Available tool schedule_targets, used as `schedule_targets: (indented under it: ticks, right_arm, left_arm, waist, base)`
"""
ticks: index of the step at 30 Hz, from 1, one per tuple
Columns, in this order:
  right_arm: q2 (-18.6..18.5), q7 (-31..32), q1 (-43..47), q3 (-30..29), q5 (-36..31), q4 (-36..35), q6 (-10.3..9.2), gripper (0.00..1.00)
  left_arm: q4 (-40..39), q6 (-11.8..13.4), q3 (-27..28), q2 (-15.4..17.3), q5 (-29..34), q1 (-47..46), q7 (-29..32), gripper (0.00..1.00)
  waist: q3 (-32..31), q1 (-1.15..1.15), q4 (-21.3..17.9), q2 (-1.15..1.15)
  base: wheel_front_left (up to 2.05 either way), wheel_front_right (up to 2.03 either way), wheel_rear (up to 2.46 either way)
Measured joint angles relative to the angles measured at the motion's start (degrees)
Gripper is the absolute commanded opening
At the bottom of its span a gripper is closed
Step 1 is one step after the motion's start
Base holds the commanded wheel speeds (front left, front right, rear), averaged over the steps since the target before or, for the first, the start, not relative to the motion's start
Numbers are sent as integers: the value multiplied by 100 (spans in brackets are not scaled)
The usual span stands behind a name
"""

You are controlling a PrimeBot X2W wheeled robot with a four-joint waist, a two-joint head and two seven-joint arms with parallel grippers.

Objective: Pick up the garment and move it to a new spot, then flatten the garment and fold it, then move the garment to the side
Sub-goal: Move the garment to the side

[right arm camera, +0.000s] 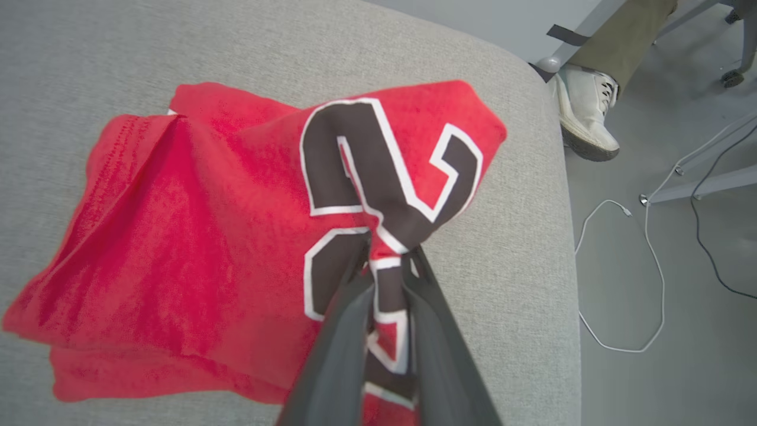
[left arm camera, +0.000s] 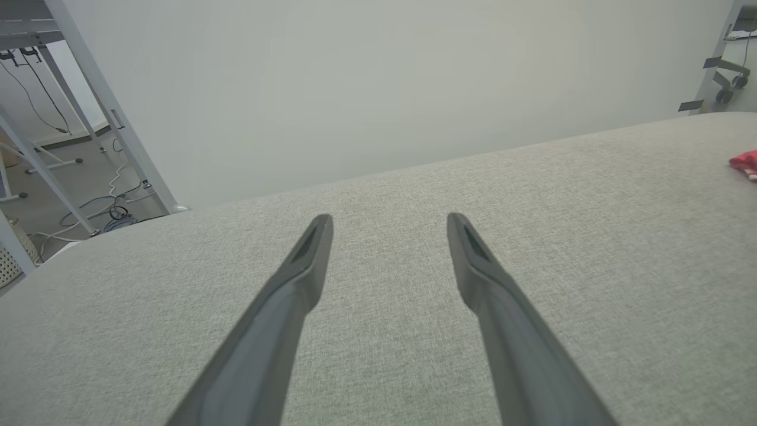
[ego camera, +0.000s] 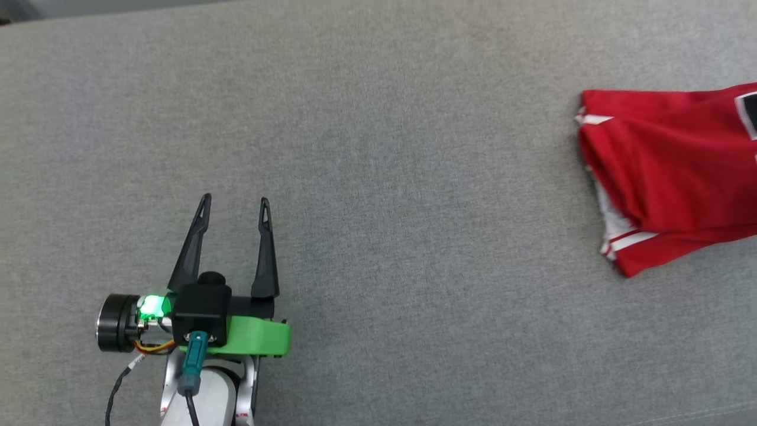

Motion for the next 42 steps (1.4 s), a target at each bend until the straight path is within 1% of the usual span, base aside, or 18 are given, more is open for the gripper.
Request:
schedule_targets:
  ticks: [3,7,16,19,20,21,24,29,33,37,39,40,41,42]
  right_arm:
    - [-98,-12,-115,-178,-87,379,0,0]
    - [-123,-70,-333,-460,-199,915,0,0]
    - [-99,-209,-743,-1049,-357,2062,0,0]
    - [-20,-333,-794,-1100,-485,2298,0,0]
    - [45,-369,-812,-1114,-520,2387,0,26]
    - [124,-401,-826,-1120,-539,2464,0,100]
    - [266,-471,-833,-1101,-648,2598,0,100]
    - [345,-826,-834,-1080,-898,2618,0,100]
    - [438,-1341,-834,-1124,-1138,2264,0,100]
    - [654,-2193,-833,-1561,-1649,2046,-1,100]
    - [882,-2431,-792,-1885,-1985,1819,0,100]
    - [1351,-2530,-494,-2457,-2372,1237,-1,100]
    - [1497,-2531,-361,-2628,-2495,996,-1,100]
    - [1758,-2540,-133,-2896,-2692,560,-1,100]
  left_arm:
    - [-64,0,-36,44,25,-86,0,100]
    - [-180,25,-60,87,26,-197,0,100]
    - [-304,127,-151,134,26,-416,1,100]
    - [-300,158,-183,147,26,-422,1,100]
    - [-291,185,-187,151,25,-422,1,100]
    - [-281,197,-191,153,24,-422,1,100]
    - [-248,226,-214,155,12,-416,1,100]
    - [-170,252,-214,165,-45,-336,0,100]
    - [-152,312,-166,174,-148,-36,1,100]
    - [-151,335,-107,164,-213,195,0,100]
    - [-156,337,-67,152,-254,292,1,100]
    - [-144,336,-45,134,-279,408,0,100]
    - [-143,335,-38,125,-279,432,0,100]
    - [-138,334,-24,116,-285,464,1,100]
  waist:
    - [222,0,-6,0]
    - [509,0,7,0]
    - [1012,1,129,0]
    - [1065,1,194,0]
    - [1059,1,209,0]
    - [1039,0,218,0]
    - [936,0,231,0]
    - [628,0,217,0]
    - [288,-1,185,0]
    - [-37,-1,168,0]
    - [-215,-1,170,0]
    - [-452,-1,193,0]
    - [-515,-1,204,0]
    - [-606,-1,225,0]
  base:
    - [0,0,0]
    - [0,0,0]
    - [0,0,0]
    - [0,0,0]
    - [0,0,0]
    - [0,0,0]
    - [0,0,0]
    - [0,0,0]
    - [0,0,0]
    - [0,0,0]
    - [0,0,0]
    - [0,0,0]
    - [0,0,0]
    - [0,0,0]
